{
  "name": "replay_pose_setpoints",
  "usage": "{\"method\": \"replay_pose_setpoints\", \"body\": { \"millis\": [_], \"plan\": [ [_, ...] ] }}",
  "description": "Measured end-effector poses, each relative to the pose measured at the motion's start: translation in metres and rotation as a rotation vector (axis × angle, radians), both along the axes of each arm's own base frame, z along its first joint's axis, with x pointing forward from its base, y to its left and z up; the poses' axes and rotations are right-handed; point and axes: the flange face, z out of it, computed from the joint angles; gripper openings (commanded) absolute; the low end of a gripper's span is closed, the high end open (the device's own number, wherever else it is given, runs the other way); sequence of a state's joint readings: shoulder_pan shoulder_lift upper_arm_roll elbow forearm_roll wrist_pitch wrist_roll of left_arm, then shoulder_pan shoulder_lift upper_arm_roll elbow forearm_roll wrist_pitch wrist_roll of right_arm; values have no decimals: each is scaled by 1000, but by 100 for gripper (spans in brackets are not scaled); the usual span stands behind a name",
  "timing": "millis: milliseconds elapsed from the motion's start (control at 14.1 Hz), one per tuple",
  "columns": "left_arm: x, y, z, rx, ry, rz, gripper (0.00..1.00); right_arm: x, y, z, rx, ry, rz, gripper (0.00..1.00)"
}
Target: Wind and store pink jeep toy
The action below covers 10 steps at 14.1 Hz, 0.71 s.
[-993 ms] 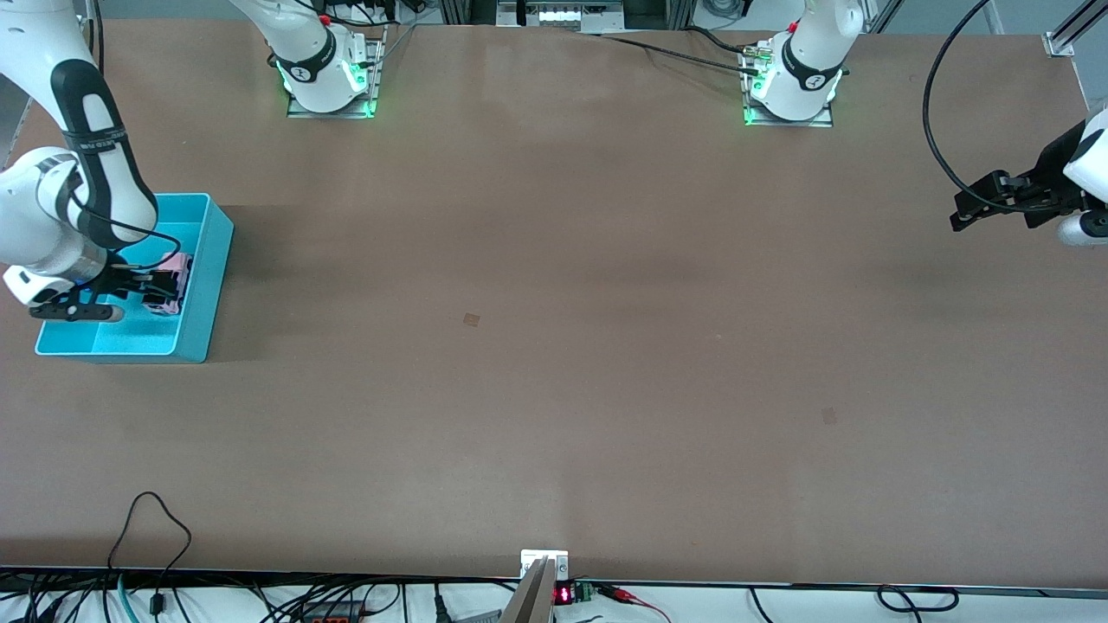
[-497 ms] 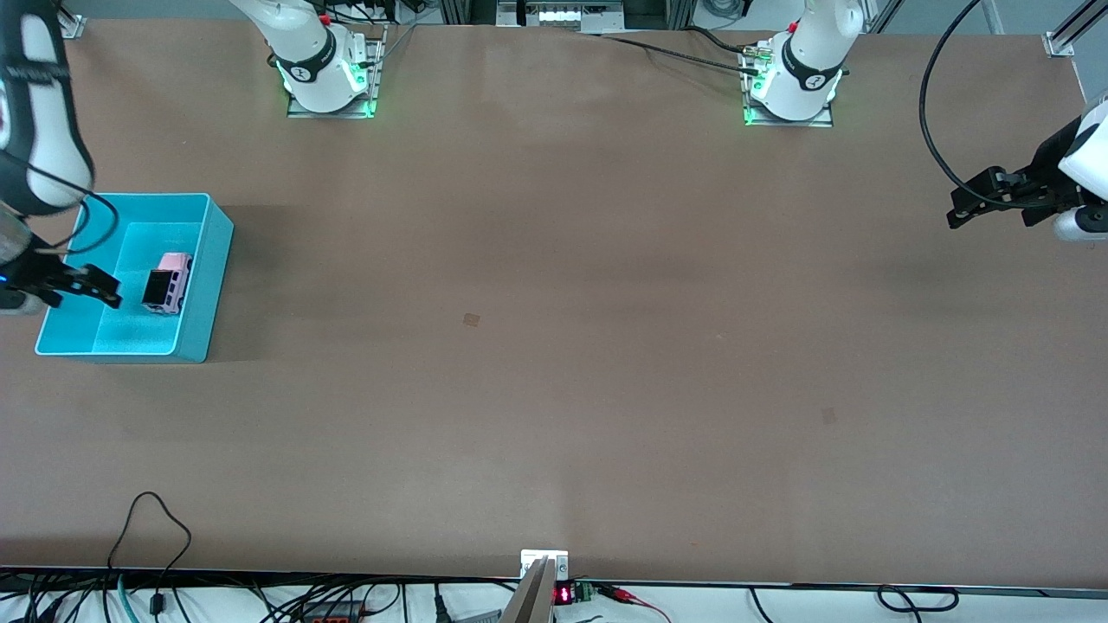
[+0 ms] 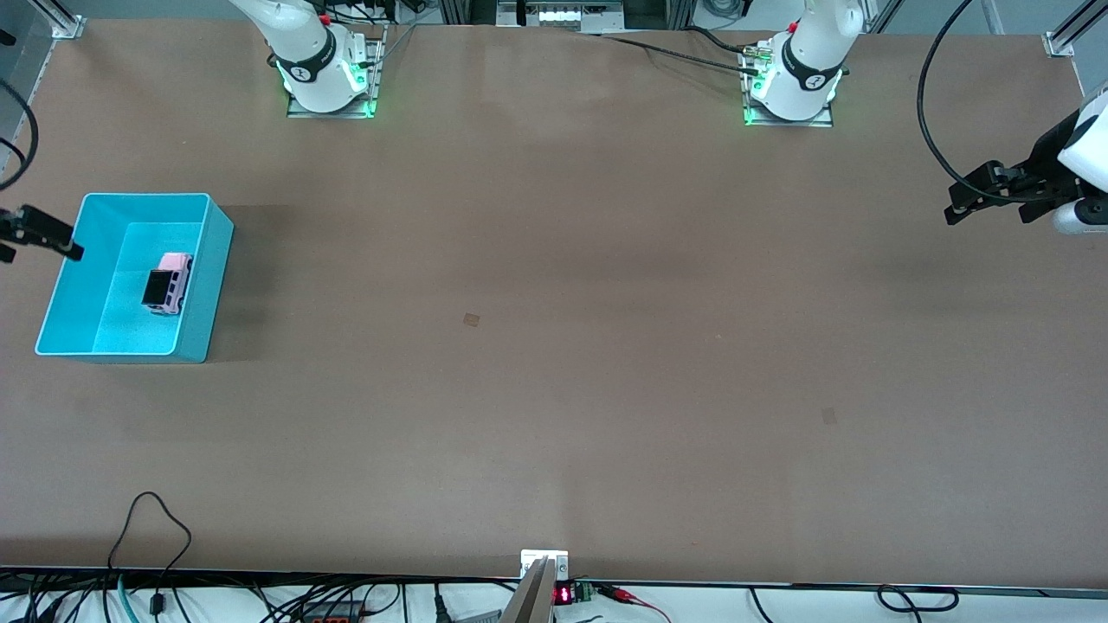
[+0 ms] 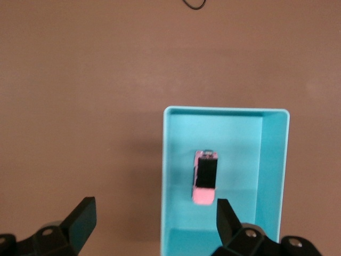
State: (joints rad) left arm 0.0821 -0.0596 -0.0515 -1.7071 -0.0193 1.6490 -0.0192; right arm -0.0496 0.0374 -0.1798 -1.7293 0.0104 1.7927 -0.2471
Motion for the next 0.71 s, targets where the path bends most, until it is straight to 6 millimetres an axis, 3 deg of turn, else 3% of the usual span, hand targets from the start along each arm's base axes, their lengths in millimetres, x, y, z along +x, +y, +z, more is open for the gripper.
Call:
{"method": "replay_pose_setpoints", "body": {
  "millis": [142,284,568,709],
  "plan": [
    [0,0,0,0,0,0,100,0,48,36,-9,41,10,100],
    [0,0,-1,0,1,1,100,1,84,56,-10,43,38,100],
    [0,1,-2,0,4,2,100,-1,130,56,-14,79,42,100],
    [0,1,-2,0,5,2,100,-1,143,55,-17,85,37,100]
  ]
}}
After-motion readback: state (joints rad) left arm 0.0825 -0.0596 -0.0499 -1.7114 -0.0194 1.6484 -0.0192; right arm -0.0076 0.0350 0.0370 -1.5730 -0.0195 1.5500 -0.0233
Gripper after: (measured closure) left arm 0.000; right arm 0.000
